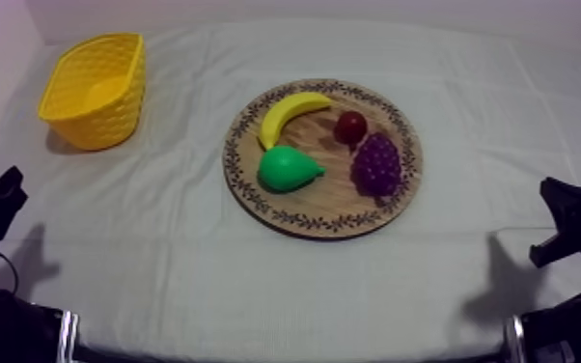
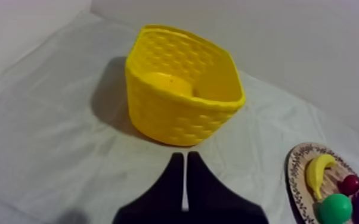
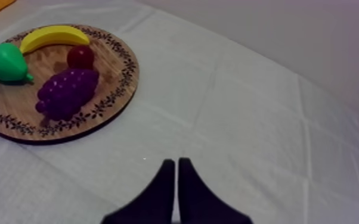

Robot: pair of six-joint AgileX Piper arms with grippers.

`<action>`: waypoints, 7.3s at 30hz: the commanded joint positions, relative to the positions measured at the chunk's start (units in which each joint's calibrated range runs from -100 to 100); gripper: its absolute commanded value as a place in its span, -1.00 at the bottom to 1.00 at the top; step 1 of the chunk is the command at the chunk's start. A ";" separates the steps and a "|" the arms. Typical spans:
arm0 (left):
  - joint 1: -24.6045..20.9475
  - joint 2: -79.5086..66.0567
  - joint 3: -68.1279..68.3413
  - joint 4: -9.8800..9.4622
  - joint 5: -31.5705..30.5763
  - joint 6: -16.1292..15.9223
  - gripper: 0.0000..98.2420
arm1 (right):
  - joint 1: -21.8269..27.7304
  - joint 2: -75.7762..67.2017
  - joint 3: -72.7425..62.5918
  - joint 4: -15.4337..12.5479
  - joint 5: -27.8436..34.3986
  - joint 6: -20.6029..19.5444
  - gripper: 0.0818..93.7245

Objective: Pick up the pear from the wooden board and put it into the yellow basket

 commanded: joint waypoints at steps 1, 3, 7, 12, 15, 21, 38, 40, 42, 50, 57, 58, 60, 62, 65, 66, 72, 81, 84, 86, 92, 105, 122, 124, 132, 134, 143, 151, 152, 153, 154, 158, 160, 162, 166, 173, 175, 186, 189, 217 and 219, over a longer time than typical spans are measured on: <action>0.13 0.89 -1.72 0.35 0.35 -6.35 -1.00 | -0.01 -0.01 -0.01 0.00 0.00 0.01 -0.99; 0.44 3.29 -5.04 0.41 0.96 -7.98 -1.00 | -0.01 -0.01 -0.01 0.00 0.00 0.01 -0.99; 2.02 12.28 -16.75 -0.96 4.19 -9.70 -1.00 | -0.01 -0.01 -0.01 0.00 0.00 0.01 -0.99; 5.29 26.45 -35.63 -2.97 10.23 -10.30 -1.00 | -0.01 -0.01 -0.01 0.00 0.00 0.01 -0.99; 7.16 34.08 -46.28 -3.51 13.64 -10.62 -1.00 | -0.01 -0.01 -0.01 0.00 0.00 0.01 -0.99; 11.14 46.62 -63.81 -3.98 18.02 -11.41 -1.00 | -0.01 -0.01 -0.01 0.00 0.00 0.01 -0.99; 25.33 75.79 -90.94 -2.90 30.65 -16.74 -0.95 | -0.01 -0.01 -0.01 0.00 0.00 0.01 -0.99; 27.55 78.59 -92.20 -2.93 31.09 -17.46 -0.94 | -0.01 -0.01 -0.01 0.00 0.00 0.01 -0.99; 29.72 80.93 -92.68 -2.91 30.77 -18.38 -0.92 | -0.01 -0.01 -0.01 0.00 0.00 0.01 -0.99; 33.96 89.81 -94.47 0.23 34.51 -23.17 -0.90 | -0.01 -0.01 -0.01 0.00 0.00 0.01 -0.99; 35.57 96.03 -93.15 1.07 36.94 -25.64 -0.85 | -0.01 -0.01 -0.01 0.00 0.00 0.01 -0.99; 35.67 97.02 -93.31 1.01 37.69 -25.94 -0.81 | -0.01 -0.01 -0.01 0.00 0.00 0.01 -0.99; 35.81 98.89 -93.74 0.66 39.01 -26.33 -0.78 | -0.01 -0.01 -0.01 0.00 0.00 0.01 -0.99; 36.07 100.60 -94.12 -0.05 39.89 -26.47 -0.74 | -0.01 -0.01 -0.01 0.00 0.00 0.01 -0.99; 36.70 102.74 -94.97 -1.49 41.04 -26.32 -0.55 | -0.01 -0.01 -0.01 0.00 0.00 0.01 -0.99; 36.90 103.40 -95.36 -1.88 41.51 -26.32 -0.43 | -0.01 -0.01 -0.01 0.00 0.00 0.01 -0.99; 37.50 107.34 -96.37 -3.39 43.89 -26.42 0.65 | -0.01 -0.01 -0.01 0.00 0.00 0.01 -0.99; 36.80 115.97 -98.51 -4.11 44.75 -25.96 0.95 | -0.01 -0.01 -0.01 0.00 0.00 0.01 -0.99; 36.43 119.80 -99.24 -4.06 44.45 -26.04 0.96 | -0.01 -0.01 -0.01 0.00 0.00 0.01 -0.99; 36.33 122.54 -99.69 -4.08 44.02 -26.02 0.96 | -0.01 -0.01 -0.01 0.00 0.00 0.01 -0.99; 36.35 130.03 -100.76 -4.11 42.48 -25.41 0.96 | -0.01 -0.01 -0.01 0.00 0.00 0.01 -0.99; 36.54 140.33 -104.21 -2.18 41.46 -26.01 0.96 | -0.01 -0.01 -0.01 0.00 0.00 0.01 -0.99; 36.85 139.84 -105.14 -1.93 41.86 -23.61 -0.10 | -0.01 -0.01 -0.01 0.00 0.00 0.01 -0.99; 36.92 137.15 -103.90 -1.85 41.94 -23.11 -0.10 | -0.01 -0.01 -0.01 0.00 0.00 0.01 -0.99; 35.10 119.77 -101.18 -1.82 46.17 -21.04 -0.02 | -0.01 -0.01 -0.01 0.00 0.00 0.01 -0.99; 33.92 115.09 -101.56 -2.05 47.67 -20.71 -0.01 | -0.01 -0.01 -0.01 0.00 0.00 0.01 -0.99; 24.17 101.55 -104.14 -4.02 52.58 -20.75 0.01 | -0.01 -0.01 -0.01 0.00 0.00 0.01 -0.99; 14.15 104.02 -105.66 -4.03 51.24 -22.94 0.05 | -0.01 -0.01 -0.01 0.00 0.00 0.01 -0.99; 13.16 104.94 -105.95 -4.01 51.05 -23.13 0.05 | -0.01 -0.01 -0.01 0.00 0.00 0.01 -0.99; 12.25 105.89 -106.22 -3.99 50.87 -23.28 0.06 | -0.01 -0.01 -0.01 0.00 0.00 0.01 -0.99; 11.40 106.89 -106.51 -3.99 50.70 -23.40 0.06 | -0.01 -0.01 -0.01 0.00 0.00 0.01 -0.99; 8.51 111.27 -107.48 -4.36 49.66 -23.54 0.06 | -0.01 -0.01 -0.01 0.00 0.00 0.01 -0.99; 7.03 113.33 -107.37 -4.17 48.46 -23.71 0.06 | -0.01 -0.01 -0.01 0.00 0.00 0.01 -0.99; 5.65 115.33 -107.25 -3.95 47.40 -23.98 0.06 | -0.01 -0.01 -0.01 0.00 0.00 0.01 -0.99; 3.55 119.45 -108.08 -3.83 46.27 -24.64 0.05 | -0.01 -0.01 -0.01 0.00 0.00 0.01 -0.99; 2.02 125.65 -107.84 -4.01 44.37 -25.07 0.19 | -0.01 -0.01 -0.01 0.00 0.00 0.01 -0.99; 2.03 126.72 -107.27 -4.02 43.77 -25.11 0.43 | -0.01 -0.01 -0.01 0.00 0.00 0.01 -0.99; 2.98 121.71 -102.83 -3.67 42.79 -23.04 0.94 | -0.08 -0.01 -0.01 0.00 0.00 0.01 -0.99; 3.11 116.23 -99.60 -2.93 42.77 -22.31 0.94 | -0.08 -0.01 -0.01 0.00 0.00 0.01 -0.99; 5.72 47.04 -44.82 3.30 19.99 -14.39 -0.47 | -0.09 -0.01 -0.01 0.00 0.00 0.01 -0.99; 5.64 42.85 -39.60 3.22 17.33 -13.95 -0.66 | -0.09 -0.01 -0.01 0.00 0.00 0.01 -0.99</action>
